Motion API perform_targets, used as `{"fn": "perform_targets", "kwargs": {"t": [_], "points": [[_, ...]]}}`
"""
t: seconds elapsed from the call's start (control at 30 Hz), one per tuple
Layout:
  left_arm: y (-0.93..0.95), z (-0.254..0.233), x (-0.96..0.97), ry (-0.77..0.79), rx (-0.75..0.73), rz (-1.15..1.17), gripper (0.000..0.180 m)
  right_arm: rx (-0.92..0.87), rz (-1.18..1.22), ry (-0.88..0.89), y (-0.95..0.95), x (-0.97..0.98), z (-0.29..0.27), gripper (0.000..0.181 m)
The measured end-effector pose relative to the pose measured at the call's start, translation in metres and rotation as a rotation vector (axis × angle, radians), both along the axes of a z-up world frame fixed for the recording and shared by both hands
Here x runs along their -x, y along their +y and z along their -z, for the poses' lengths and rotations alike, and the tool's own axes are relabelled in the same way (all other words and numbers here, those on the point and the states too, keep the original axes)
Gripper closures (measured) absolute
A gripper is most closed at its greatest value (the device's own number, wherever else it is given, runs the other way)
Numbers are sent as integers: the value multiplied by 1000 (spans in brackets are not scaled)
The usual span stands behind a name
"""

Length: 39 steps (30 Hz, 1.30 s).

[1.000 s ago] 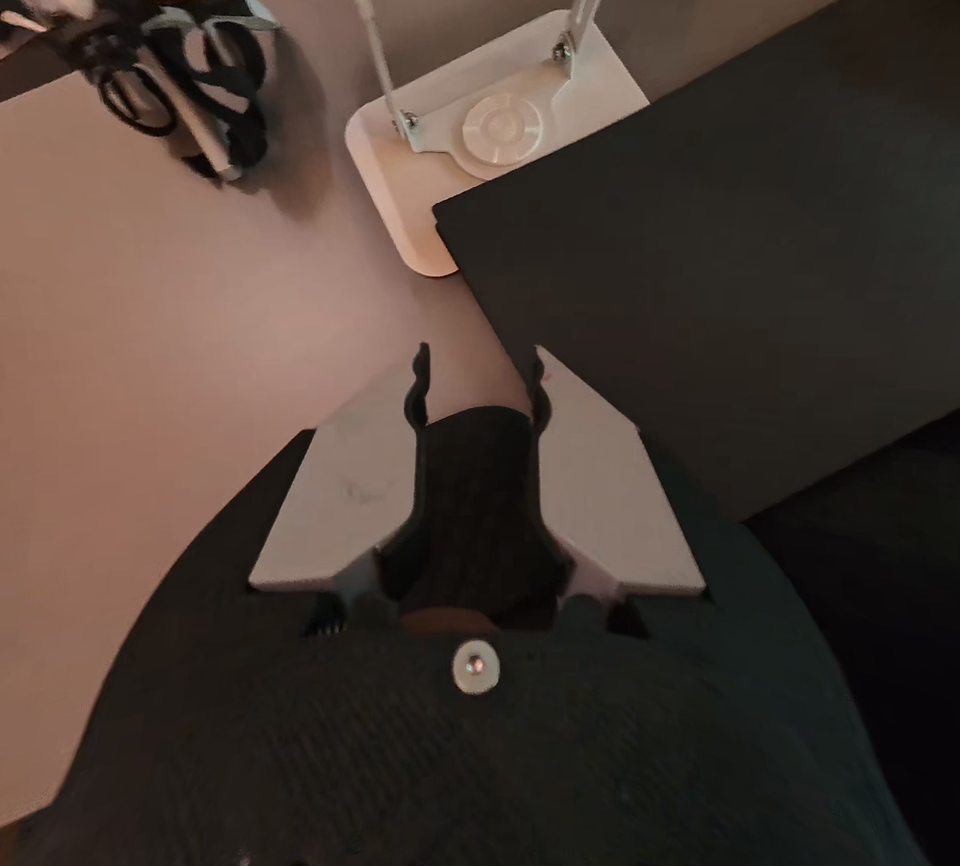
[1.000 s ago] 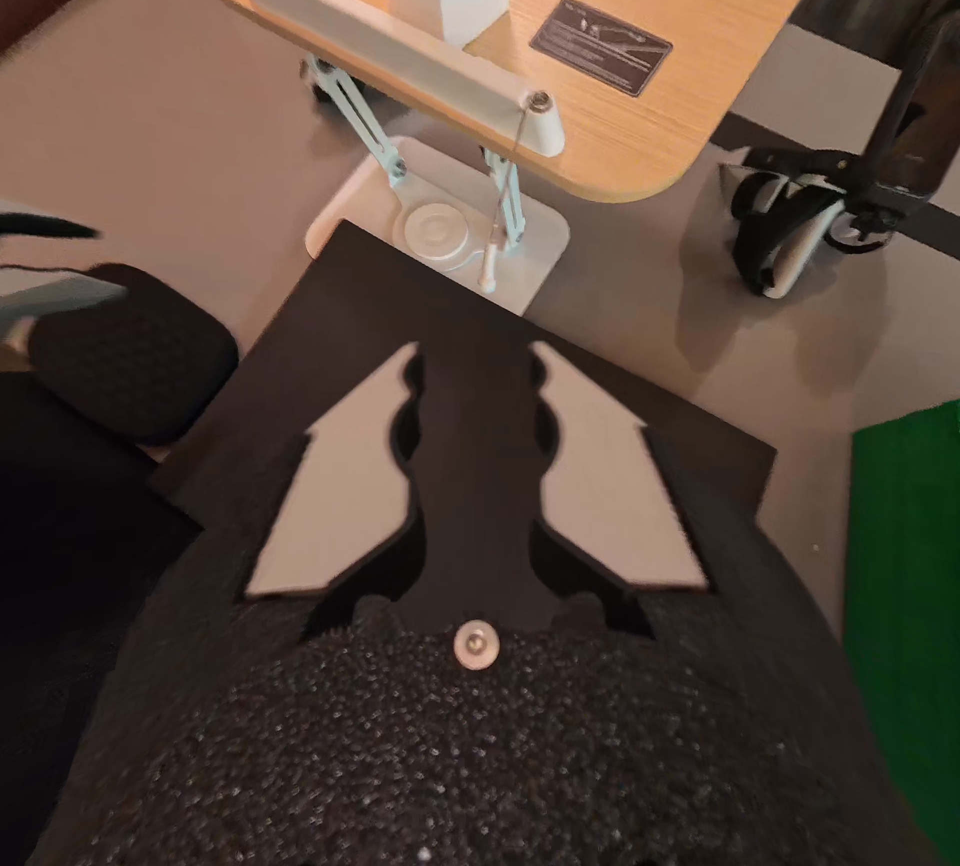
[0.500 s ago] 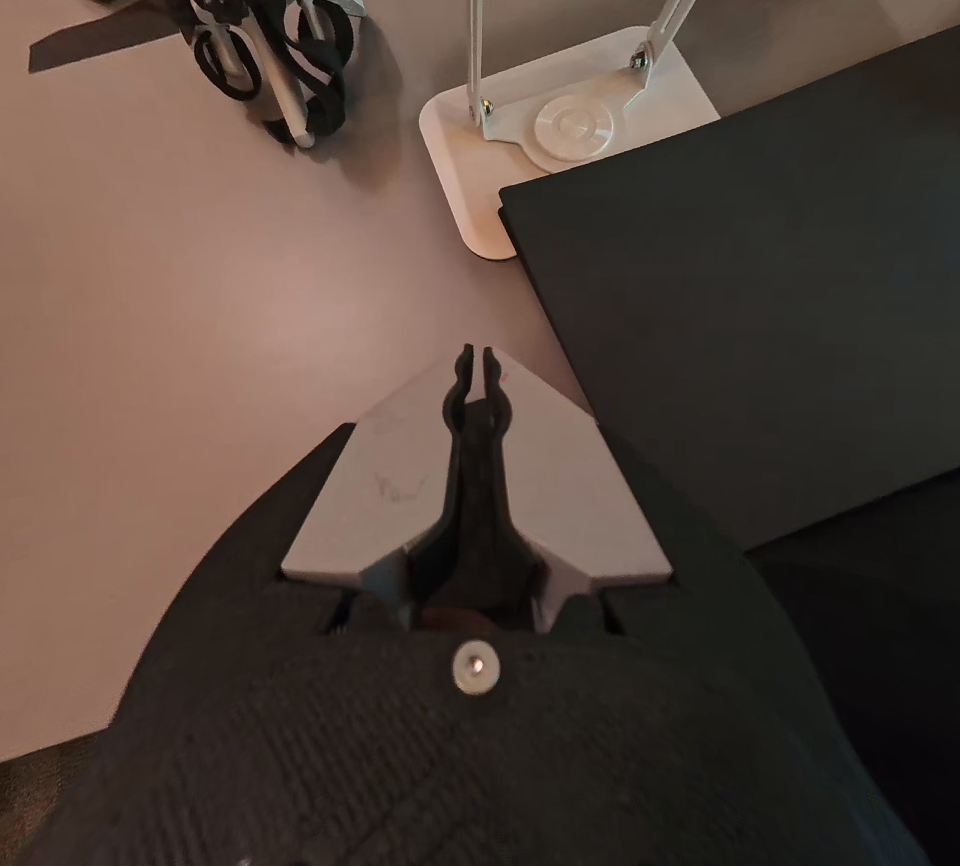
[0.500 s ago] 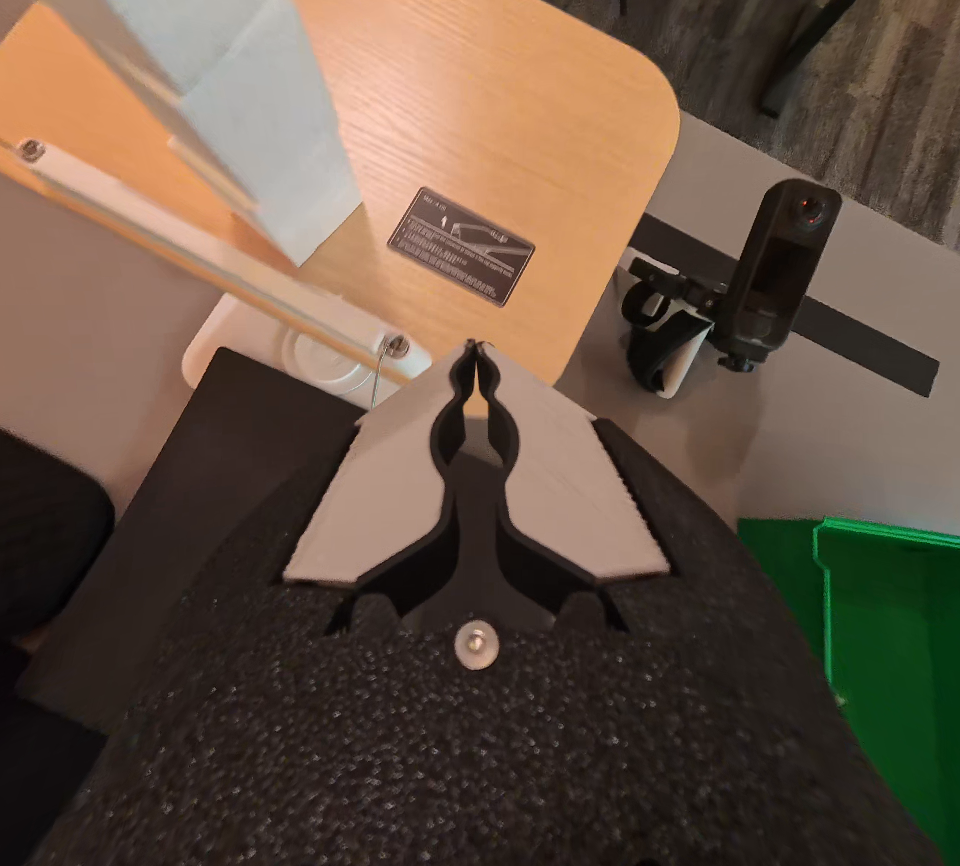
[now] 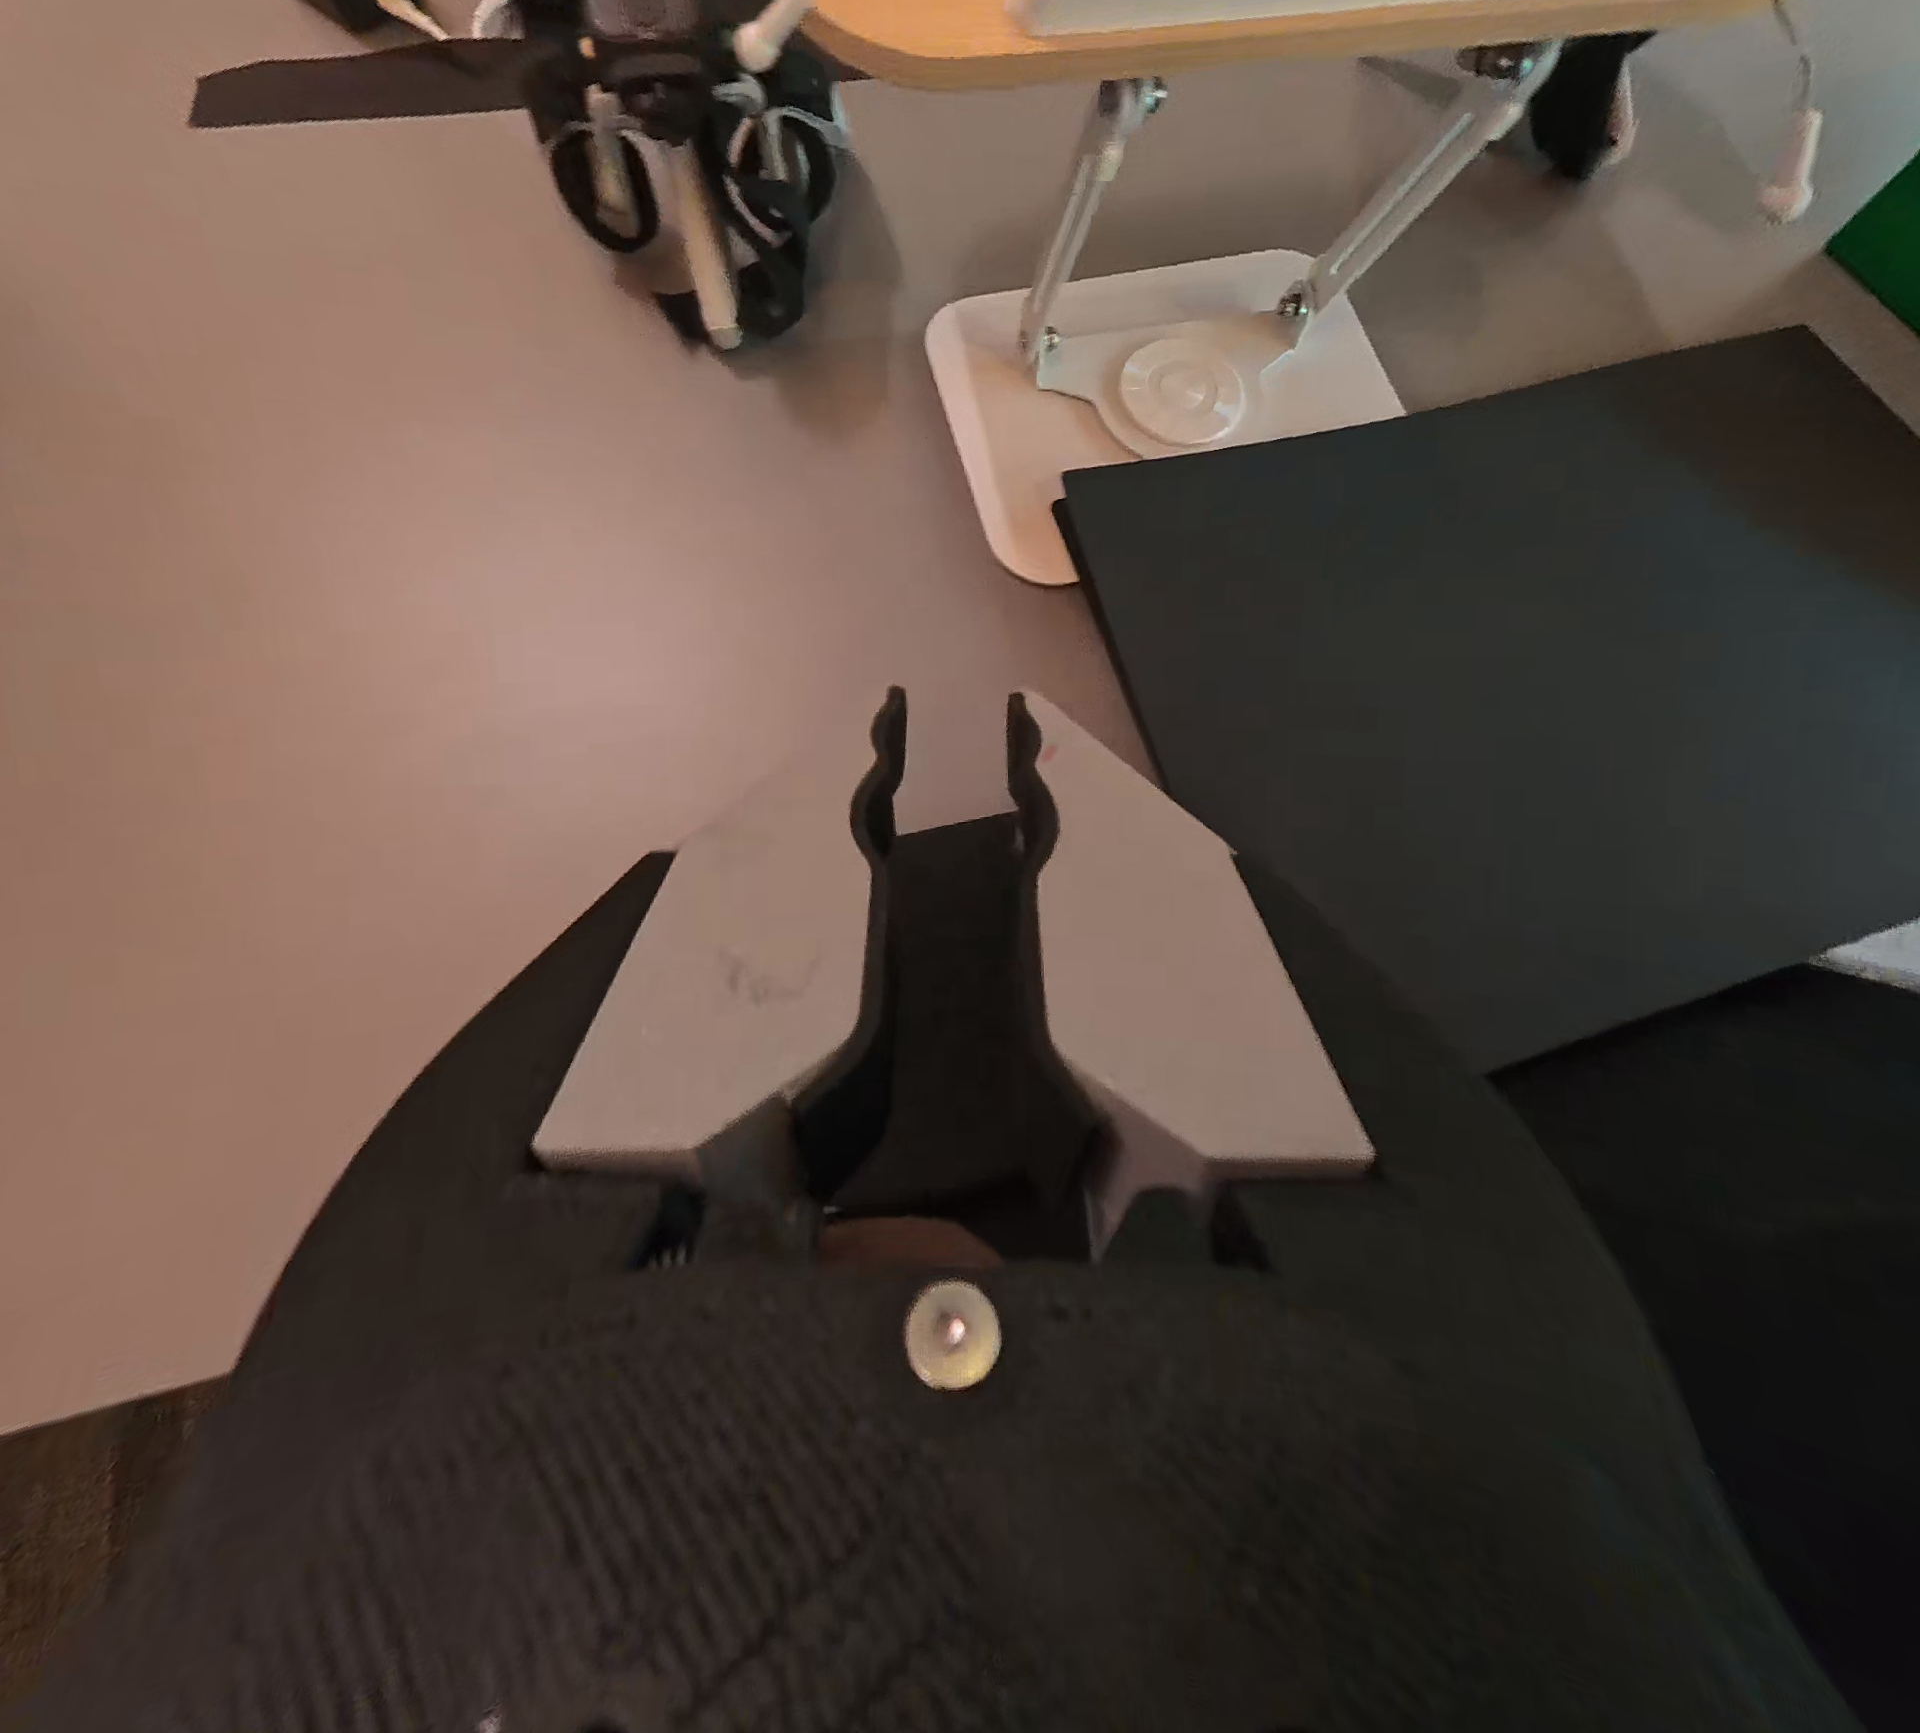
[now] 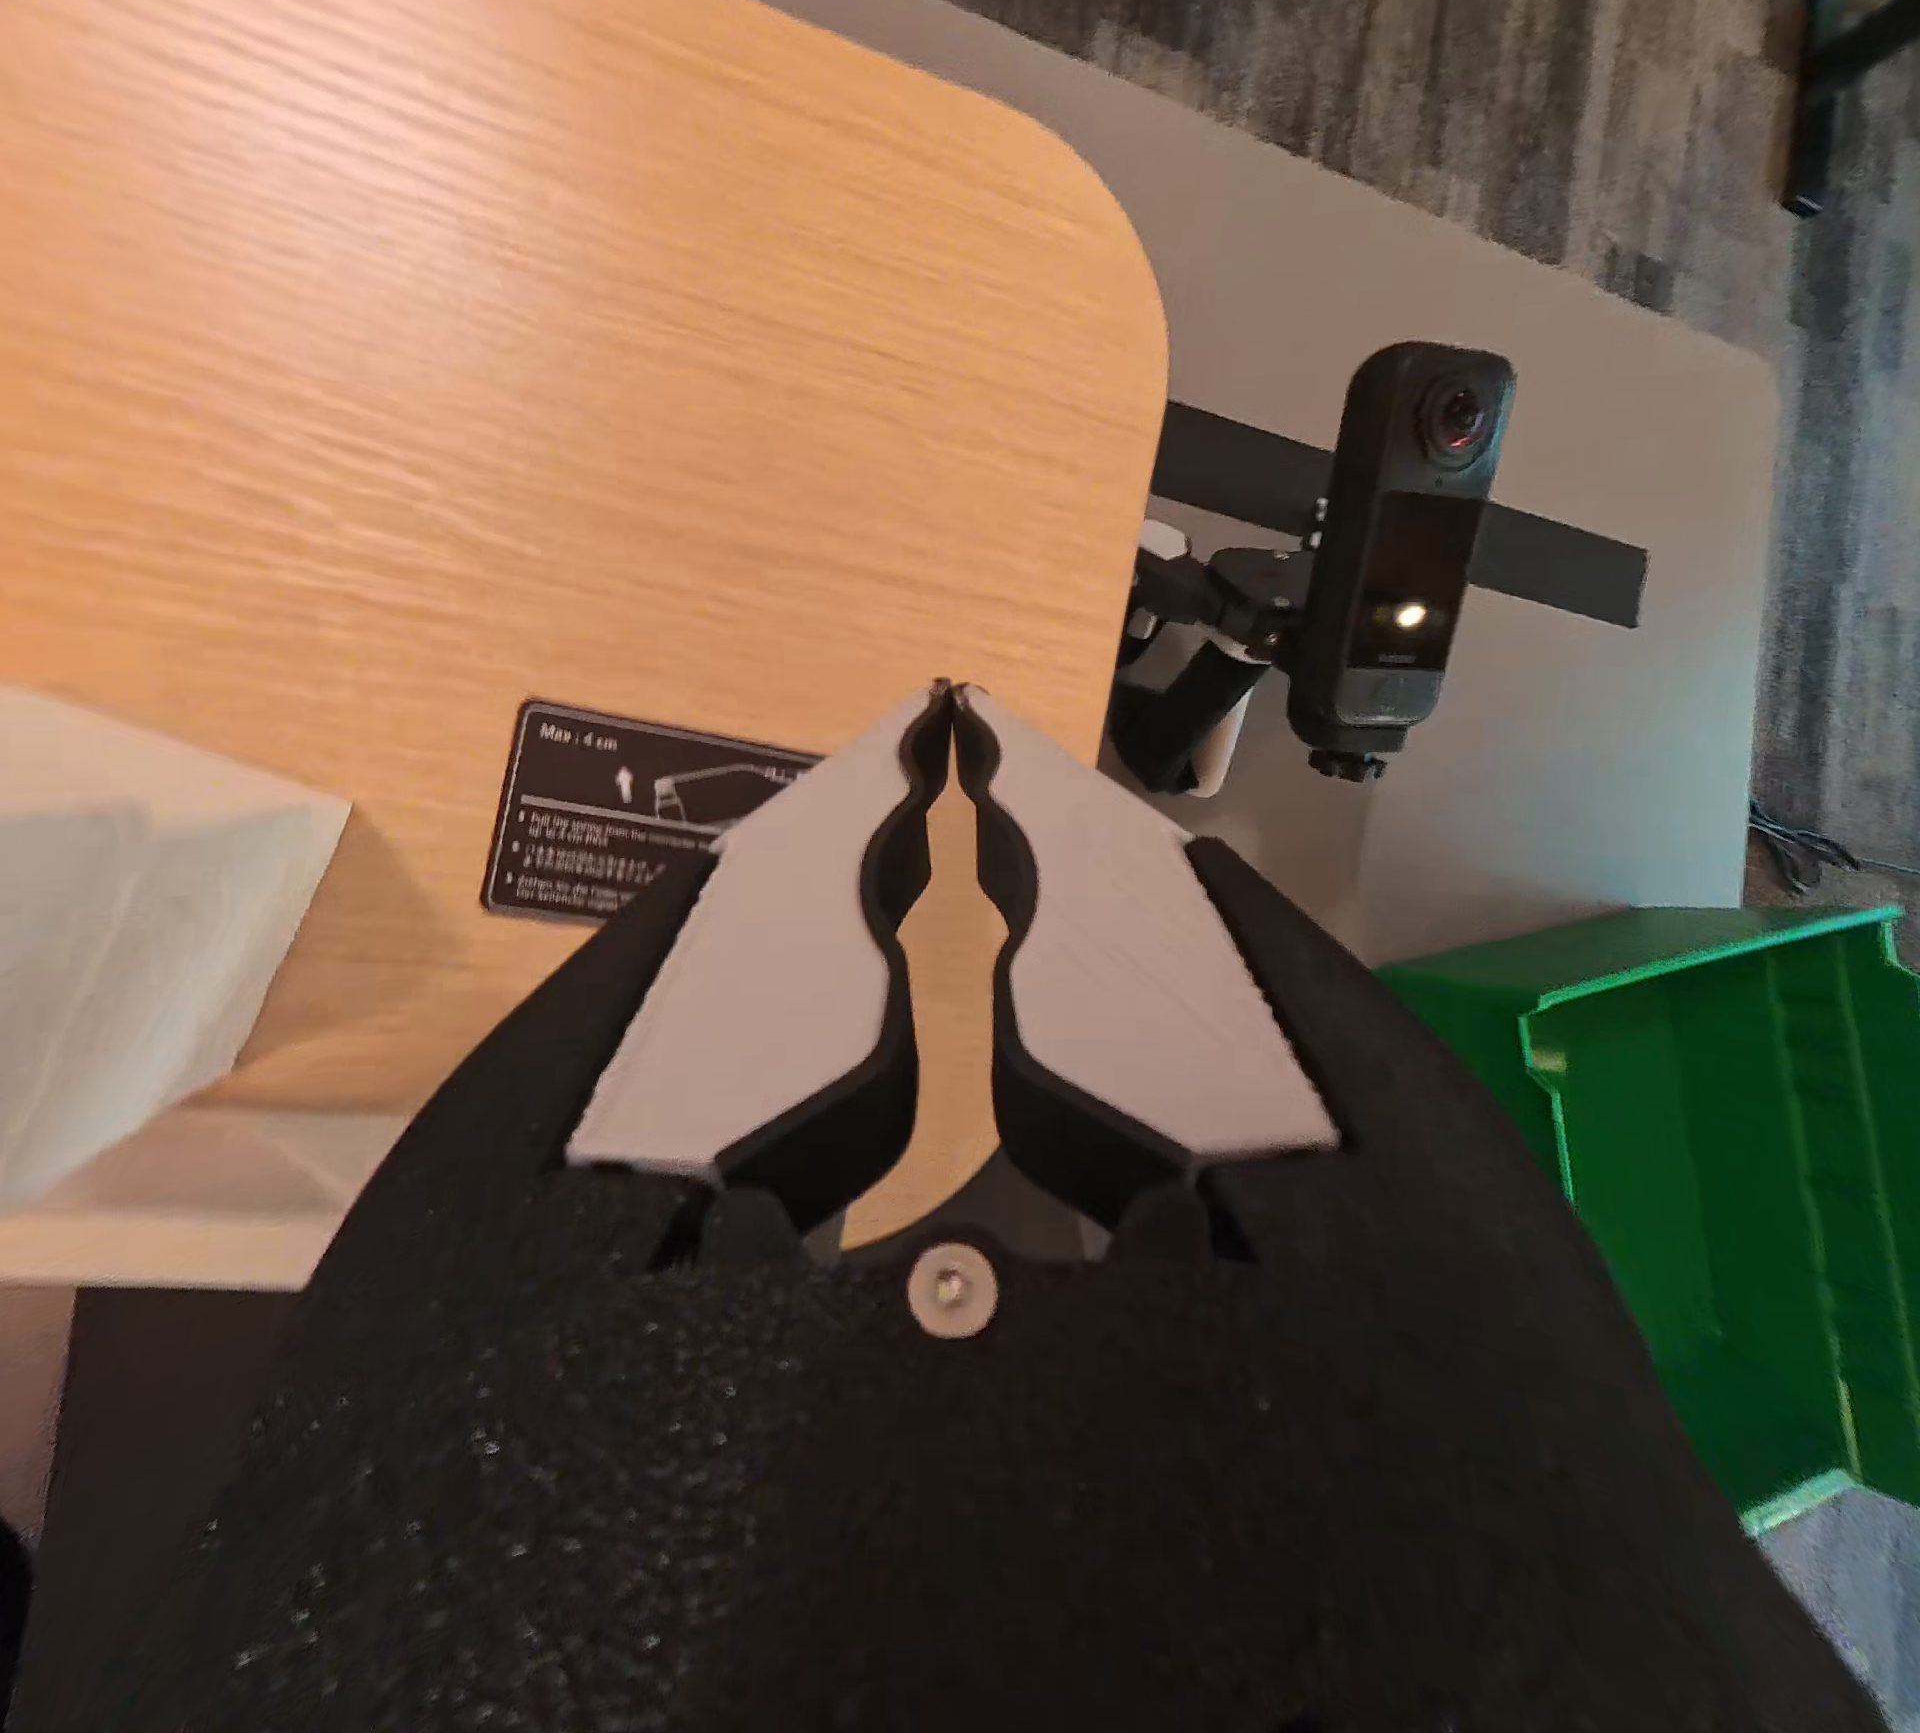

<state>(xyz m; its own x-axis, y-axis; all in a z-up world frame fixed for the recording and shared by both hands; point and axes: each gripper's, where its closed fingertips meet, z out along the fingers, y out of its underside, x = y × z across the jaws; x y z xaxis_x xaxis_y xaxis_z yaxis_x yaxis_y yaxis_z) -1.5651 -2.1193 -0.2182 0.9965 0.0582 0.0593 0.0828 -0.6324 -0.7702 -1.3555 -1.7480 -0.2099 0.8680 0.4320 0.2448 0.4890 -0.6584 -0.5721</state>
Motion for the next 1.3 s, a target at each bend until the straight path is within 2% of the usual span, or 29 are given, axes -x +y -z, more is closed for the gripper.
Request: {"fn": "perform_targets", "kwargs": {"t": [0.13,0.2,0.23,0.33,0.43,0.6,0.8,0.9,1.0,1.17,1.3], "points": [[-12,-9,23,-64,-23,-46,160,-40,7,89,9,20,-11,181],[-14,-14,33,-77,-40,-65,160,87,-217,335,-15,80,-12,181],[-14,-15,38,-76,-46,-73,160,169,-340,393,-35,104,-10,181],[-12,-11,55,-68,-33,-94,160,33,-343,270,-32,107,-14,181],[-6,-10,69,-76,-34,-109,158,38,-239,307,-25,100,-20,181],[1,-4,84,-81,-15,-117,156,-59,-246,247,-15,90,-43,181],[-1,7,89,-113,3,-128,154,-87,-212,276,-12,71,-60,181],[-2,19,76,-190,38,-76,140,-77,-184,282,-22,55,-54,181],[-7,39,80,-153,107,-68,138,-58,-181,318,-45,40,-38,180],[-21,78,106,-81,216,-68,135,11,-180,244,-86,-3,14,177],[-32,117,124,-88,329,-56,135,-18,-136,285,-99,-28,18,173]]}}
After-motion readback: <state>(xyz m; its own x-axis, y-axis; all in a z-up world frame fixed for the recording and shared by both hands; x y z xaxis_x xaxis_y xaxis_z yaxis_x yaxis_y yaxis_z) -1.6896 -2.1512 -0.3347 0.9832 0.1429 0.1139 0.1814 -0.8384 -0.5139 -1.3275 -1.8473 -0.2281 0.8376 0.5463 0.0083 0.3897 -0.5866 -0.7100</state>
